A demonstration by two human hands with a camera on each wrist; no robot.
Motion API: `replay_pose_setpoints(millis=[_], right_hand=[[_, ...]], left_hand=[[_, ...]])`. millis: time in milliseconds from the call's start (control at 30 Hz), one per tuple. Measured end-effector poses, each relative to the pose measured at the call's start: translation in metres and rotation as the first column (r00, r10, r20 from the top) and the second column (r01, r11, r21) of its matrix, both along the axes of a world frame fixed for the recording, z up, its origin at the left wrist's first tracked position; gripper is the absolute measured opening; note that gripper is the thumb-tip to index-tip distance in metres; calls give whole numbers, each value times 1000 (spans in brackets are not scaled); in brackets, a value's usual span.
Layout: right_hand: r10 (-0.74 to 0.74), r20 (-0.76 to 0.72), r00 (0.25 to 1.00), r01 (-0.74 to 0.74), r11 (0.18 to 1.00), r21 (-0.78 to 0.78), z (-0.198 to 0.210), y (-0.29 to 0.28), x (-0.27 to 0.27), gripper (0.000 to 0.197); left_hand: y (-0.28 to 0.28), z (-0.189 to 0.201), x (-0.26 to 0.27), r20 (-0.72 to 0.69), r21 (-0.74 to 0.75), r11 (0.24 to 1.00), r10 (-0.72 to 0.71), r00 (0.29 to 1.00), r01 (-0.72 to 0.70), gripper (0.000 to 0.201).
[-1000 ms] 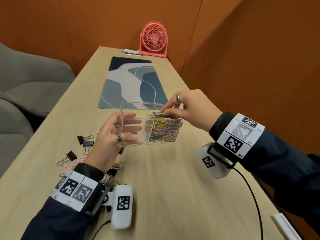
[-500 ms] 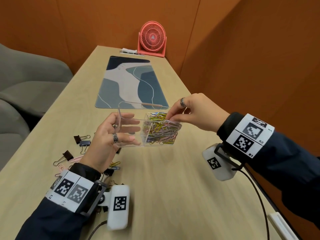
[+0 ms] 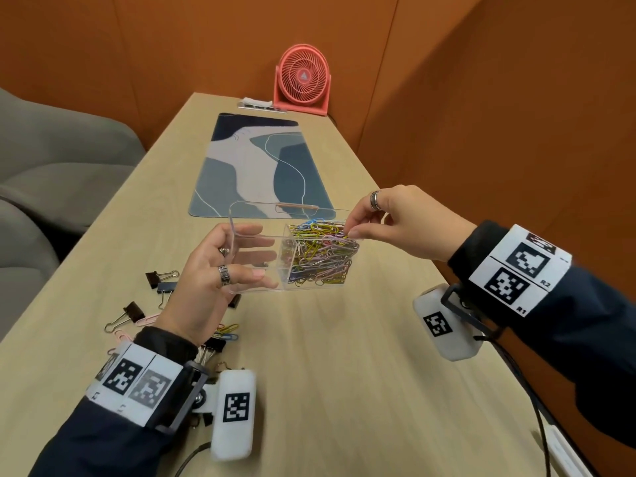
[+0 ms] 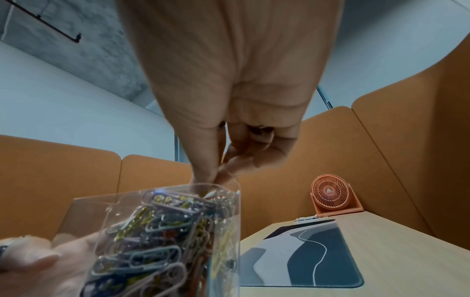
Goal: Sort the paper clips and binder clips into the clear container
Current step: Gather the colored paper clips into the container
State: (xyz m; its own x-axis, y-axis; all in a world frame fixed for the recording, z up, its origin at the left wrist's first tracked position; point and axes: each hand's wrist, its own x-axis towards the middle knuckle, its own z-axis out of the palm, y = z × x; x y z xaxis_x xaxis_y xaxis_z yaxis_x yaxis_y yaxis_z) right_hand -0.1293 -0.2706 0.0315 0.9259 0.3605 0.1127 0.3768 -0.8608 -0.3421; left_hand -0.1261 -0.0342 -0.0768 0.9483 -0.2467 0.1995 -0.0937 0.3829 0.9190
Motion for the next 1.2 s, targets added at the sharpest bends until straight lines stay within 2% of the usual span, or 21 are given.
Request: replay_pose_setpoints(millis=[300, 467, 567, 700, 867, 1033, 1200], right_hand=[[29, 13, 1000, -28, 999, -35, -3, 5, 2, 9], [5, 56, 998, -10, 996, 92, -2, 5, -4, 13], [28, 6, 1000, -29, 997, 67, -3, 6, -7, 21], [42, -3, 999, -42, 999, 35, -5, 5, -6, 18], [48, -4, 999, -47, 988, 145, -7, 11, -7, 11], [37, -13, 999, -34, 987, 155, -9, 18, -1, 10], [25, 72, 997, -34, 991, 133, -10, 20, 1, 15]], left_hand=[[-1, -2, 2, 1, 13, 1000, -9, 1000, 9, 61], [0, -2, 2, 1, -7, 1000, -2, 1000, 2, 53], [-1, -2, 1, 6, 6, 1000, -10, 1000, 10, 58], [-1, -2, 2, 9, 6, 1000, -8, 1000, 8, 56], [-1, -3, 1, 13, 21, 1000, -7, 1000, 7, 63], [-1, -3, 1, 8, 24, 1000, -16, 1000, 16, 61], [-1, -3, 1, 4, 33, 999, -10, 1000, 10, 62]])
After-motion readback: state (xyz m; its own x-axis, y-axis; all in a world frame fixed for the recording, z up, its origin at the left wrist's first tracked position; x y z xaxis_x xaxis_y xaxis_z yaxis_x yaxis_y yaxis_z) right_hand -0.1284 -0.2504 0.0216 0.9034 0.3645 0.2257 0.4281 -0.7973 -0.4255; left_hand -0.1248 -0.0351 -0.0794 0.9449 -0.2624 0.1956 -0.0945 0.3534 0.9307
